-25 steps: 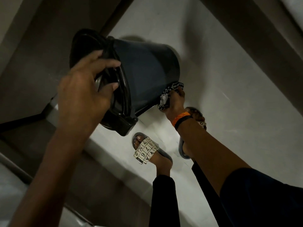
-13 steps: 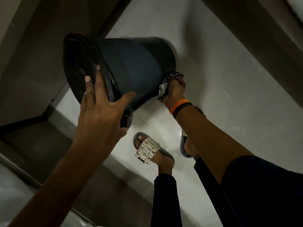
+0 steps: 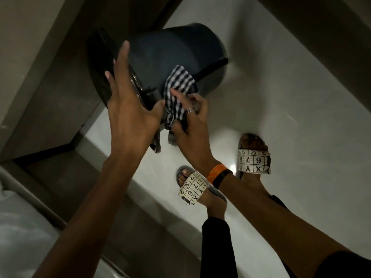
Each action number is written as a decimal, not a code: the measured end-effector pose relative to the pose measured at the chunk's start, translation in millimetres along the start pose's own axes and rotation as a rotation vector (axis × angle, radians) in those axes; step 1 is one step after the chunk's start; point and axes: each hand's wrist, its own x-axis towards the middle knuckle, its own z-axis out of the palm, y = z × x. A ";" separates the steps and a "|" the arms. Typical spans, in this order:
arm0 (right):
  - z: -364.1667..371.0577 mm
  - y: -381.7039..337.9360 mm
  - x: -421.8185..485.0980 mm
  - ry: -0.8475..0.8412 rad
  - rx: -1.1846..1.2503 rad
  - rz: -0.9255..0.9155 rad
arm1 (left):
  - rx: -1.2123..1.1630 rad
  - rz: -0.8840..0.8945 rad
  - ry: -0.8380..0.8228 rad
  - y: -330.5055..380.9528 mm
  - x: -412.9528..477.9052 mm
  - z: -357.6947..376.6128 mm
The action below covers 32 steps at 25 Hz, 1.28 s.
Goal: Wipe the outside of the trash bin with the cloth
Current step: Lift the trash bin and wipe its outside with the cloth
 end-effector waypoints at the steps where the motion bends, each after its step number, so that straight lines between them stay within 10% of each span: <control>1: -2.0 -0.9 6.3 -0.019 -0.115 -0.104 | -0.027 0.011 0.010 3.0 5.9 0.5; 8: -40.3 6.3 103.5 0.089 -0.417 -0.171 | 0.075 0.092 -0.146 30.0 17.9 16.5; 14: -44.3 -11.1 92.6 -0.257 -0.471 -0.513 | 0.144 0.090 -0.148 27.3 15.2 21.3; 24: -54.7 2.4 78.8 -0.138 -0.495 -0.447 | 0.204 0.105 -0.122 31.9 27.7 29.7; 32: -36.0 49.5 86.1 0.232 0.056 0.189 | 0.212 0.040 -0.090 42.9 16.6 27.5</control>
